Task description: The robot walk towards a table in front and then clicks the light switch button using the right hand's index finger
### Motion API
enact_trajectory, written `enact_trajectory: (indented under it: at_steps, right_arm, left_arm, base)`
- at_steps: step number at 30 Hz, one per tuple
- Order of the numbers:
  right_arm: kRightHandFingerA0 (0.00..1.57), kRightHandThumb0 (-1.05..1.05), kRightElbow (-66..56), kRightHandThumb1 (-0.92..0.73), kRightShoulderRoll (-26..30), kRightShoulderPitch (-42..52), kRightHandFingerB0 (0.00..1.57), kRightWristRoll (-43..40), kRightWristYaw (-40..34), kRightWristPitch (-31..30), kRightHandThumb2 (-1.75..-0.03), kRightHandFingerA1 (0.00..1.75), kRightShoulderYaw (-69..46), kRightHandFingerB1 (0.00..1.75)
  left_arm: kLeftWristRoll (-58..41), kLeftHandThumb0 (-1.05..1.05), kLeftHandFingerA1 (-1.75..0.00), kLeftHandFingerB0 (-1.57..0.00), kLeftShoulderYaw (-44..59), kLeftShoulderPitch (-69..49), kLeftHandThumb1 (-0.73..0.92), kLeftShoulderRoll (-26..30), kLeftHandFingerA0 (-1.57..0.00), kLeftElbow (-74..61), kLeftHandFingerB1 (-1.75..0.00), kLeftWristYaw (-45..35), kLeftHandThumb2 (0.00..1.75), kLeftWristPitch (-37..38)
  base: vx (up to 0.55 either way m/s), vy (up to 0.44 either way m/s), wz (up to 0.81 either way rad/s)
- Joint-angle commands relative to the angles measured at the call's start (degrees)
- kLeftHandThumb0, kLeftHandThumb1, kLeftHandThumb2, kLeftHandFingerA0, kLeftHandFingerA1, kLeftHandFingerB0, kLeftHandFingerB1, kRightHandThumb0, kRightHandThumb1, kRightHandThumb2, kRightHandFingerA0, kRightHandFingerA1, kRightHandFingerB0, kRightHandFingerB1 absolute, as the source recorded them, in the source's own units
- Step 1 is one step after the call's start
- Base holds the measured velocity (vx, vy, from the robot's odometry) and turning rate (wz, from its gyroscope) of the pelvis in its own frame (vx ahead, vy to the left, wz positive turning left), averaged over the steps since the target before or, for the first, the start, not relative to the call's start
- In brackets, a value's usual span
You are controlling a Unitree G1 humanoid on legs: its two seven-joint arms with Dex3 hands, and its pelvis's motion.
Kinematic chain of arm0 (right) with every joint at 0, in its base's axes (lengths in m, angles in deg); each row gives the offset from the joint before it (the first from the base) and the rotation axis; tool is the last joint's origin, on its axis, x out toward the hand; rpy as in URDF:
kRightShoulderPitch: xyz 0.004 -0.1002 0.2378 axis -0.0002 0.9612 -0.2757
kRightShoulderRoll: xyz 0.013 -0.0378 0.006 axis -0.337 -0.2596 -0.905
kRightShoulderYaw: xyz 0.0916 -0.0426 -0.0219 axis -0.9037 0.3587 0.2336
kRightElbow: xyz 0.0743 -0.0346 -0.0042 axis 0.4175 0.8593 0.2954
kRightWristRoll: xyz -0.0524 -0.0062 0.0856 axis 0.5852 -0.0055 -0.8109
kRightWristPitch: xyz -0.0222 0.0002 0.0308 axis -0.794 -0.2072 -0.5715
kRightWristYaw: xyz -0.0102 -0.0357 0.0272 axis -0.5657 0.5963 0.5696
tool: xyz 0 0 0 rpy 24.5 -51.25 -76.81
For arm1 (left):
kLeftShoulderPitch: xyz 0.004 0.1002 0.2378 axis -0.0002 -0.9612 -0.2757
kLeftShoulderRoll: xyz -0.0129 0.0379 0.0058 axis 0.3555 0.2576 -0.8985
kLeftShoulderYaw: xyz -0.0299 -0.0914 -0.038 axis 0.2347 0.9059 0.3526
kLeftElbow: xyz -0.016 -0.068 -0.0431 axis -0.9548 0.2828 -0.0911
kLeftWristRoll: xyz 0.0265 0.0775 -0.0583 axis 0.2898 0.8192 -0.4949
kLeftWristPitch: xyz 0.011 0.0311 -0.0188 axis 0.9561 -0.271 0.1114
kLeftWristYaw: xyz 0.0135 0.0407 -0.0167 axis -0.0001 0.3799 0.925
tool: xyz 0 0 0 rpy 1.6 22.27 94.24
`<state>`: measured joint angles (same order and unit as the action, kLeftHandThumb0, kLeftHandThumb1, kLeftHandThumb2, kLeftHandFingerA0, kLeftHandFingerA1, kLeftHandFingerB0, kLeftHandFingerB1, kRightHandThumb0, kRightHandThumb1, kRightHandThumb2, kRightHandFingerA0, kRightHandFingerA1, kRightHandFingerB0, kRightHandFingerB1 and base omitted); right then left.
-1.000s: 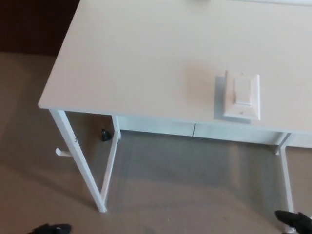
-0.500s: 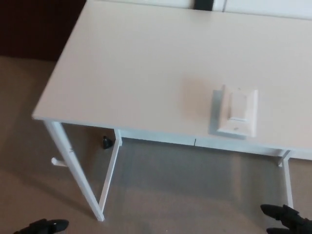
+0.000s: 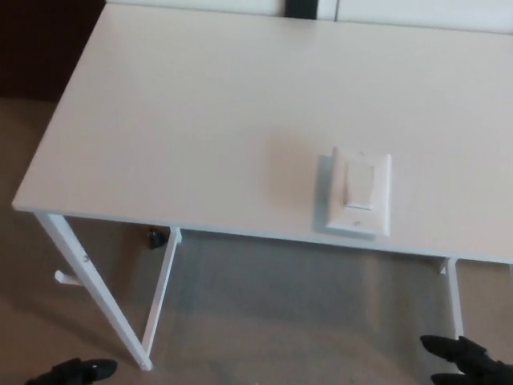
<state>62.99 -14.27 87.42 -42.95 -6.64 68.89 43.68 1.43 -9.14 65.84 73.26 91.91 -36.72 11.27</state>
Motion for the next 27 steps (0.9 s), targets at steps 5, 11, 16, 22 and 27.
enact_trajectory:
  at_steps: [5,11,16,22,27]
  right_arm:
    - [0.28,-0.67,-3.86,-0.75,1.02,1.74,0.14,0.17,0.73,-1.06,-0.61,0.42,0.29,0.34]
    - [0.20,-0.72,-6.37,-0.58,0.80,2.82,0.12,0.30,0.87,0.75,-0.86,0.49,1.16,0.44]
    - [0.22,-0.73,-12.48,-0.57,1.29,6.53,0.15,0.40,0.98,0.77,-0.85,0.49,1.70,0.46]
    - [0.22,-0.70,-19.63,-0.58,1.84,11.40,0.16,-1.56,2.00,1.94,-0.84,0.50,1.18,0.46]
    - [0.31,-0.69,-30.43,-0.71,2.78,16.62,0.25,-1.21,1.79,5.33,-0.61,0.47,0.44,0.43]
  left_arm:
    - [-0.03,-0.15,-0.48,-0.49,0.77,-0.04,0.25,1.01,-0.54,-0.19,-0.43,0.13,0.48,0.11]
    - [-0.05,-0.17,-0.48,-0.49,0.94,0.12,0.25,1.34,-0.52,-0.17,-0.43,0.01,0.48,0.46]
    - [-0.07,-0.16,-0.48,-0.49,1.00,-0.05,0.25,1.33,-0.54,-0.71,-0.44,0.02,0.48,0.04]
    - [0.31,-0.17,-0.48,-0.49,0.70,-0.42,0.25,1.43,-0.53,-1.00,-0.43,-0.01,0.48,0.37]
    - [0.79,-0.19,-0.48,-0.49,0.52,0.16,0.25,1.90,-0.55,-1.10,-0.43,0.28,0.48,0.78]
  base:
    - [0.03,0.071,0.10]
    - [0.03,-0.042,0.06]
    - [-0.03,-0.092,0.01]
    - [0.00,0.000,0.00]
    - [0.00,0.000,0.00]
